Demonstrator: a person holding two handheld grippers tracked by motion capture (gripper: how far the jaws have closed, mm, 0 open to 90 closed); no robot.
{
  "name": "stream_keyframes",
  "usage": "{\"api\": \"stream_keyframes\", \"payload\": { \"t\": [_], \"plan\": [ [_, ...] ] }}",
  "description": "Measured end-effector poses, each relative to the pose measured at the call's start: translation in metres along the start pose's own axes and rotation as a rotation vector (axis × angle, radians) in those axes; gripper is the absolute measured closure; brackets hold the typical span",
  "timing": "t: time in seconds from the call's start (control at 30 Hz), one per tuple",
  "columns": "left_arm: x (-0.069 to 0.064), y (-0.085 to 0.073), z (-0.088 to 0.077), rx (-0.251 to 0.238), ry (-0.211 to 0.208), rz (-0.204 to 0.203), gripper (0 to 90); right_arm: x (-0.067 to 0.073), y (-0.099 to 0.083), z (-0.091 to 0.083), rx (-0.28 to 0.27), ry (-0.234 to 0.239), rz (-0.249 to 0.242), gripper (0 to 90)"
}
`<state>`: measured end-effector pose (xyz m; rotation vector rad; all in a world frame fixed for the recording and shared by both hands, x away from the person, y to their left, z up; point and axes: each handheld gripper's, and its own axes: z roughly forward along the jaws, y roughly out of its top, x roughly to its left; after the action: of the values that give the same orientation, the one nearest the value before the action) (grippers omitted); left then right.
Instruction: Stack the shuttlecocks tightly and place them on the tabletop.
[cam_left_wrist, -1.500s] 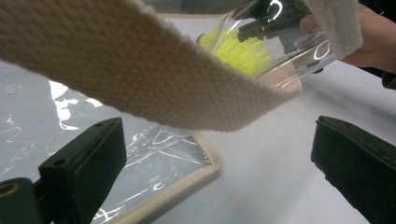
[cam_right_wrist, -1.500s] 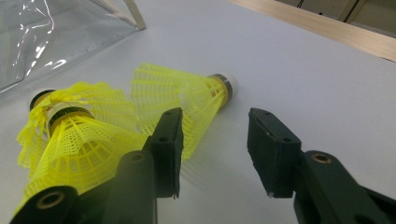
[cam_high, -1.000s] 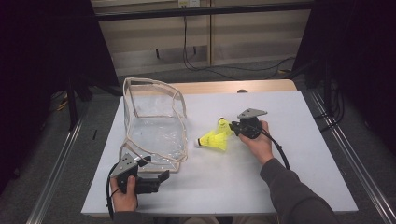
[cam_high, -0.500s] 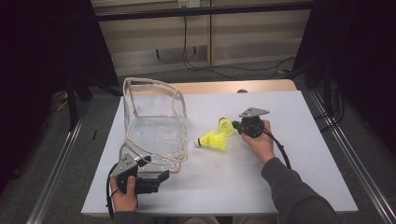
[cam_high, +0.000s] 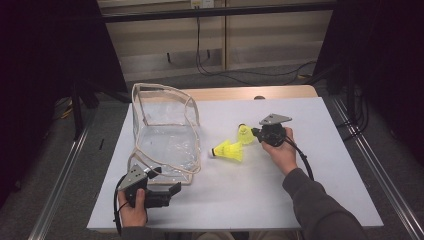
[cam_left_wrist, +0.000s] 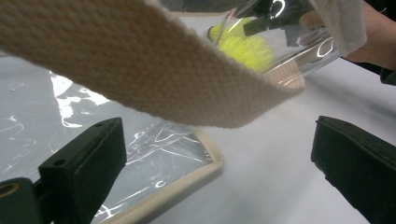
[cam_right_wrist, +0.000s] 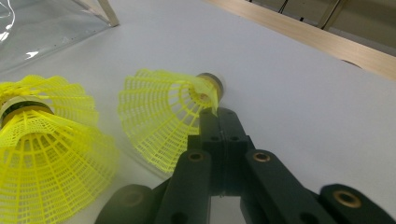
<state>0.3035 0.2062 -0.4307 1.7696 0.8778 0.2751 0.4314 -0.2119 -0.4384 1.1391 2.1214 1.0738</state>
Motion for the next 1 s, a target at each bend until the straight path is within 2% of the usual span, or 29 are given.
{"api": "stream_keyframes", "payload": {
  "t": [0.57,1.0],
  "plan": [
    [-0.001,0.0,0.0,-0.001,0.004,-0.001,3.4,-0.015,-0.003,-0.02,-0.014,-0.014,0.005,90.0],
    [-0.002,0.001,0.001,0.005,0.0,0.006,3.4,-0.02,-0.005,-0.039,-0.034,-0.008,-0.026,90.0]
  ]
}}
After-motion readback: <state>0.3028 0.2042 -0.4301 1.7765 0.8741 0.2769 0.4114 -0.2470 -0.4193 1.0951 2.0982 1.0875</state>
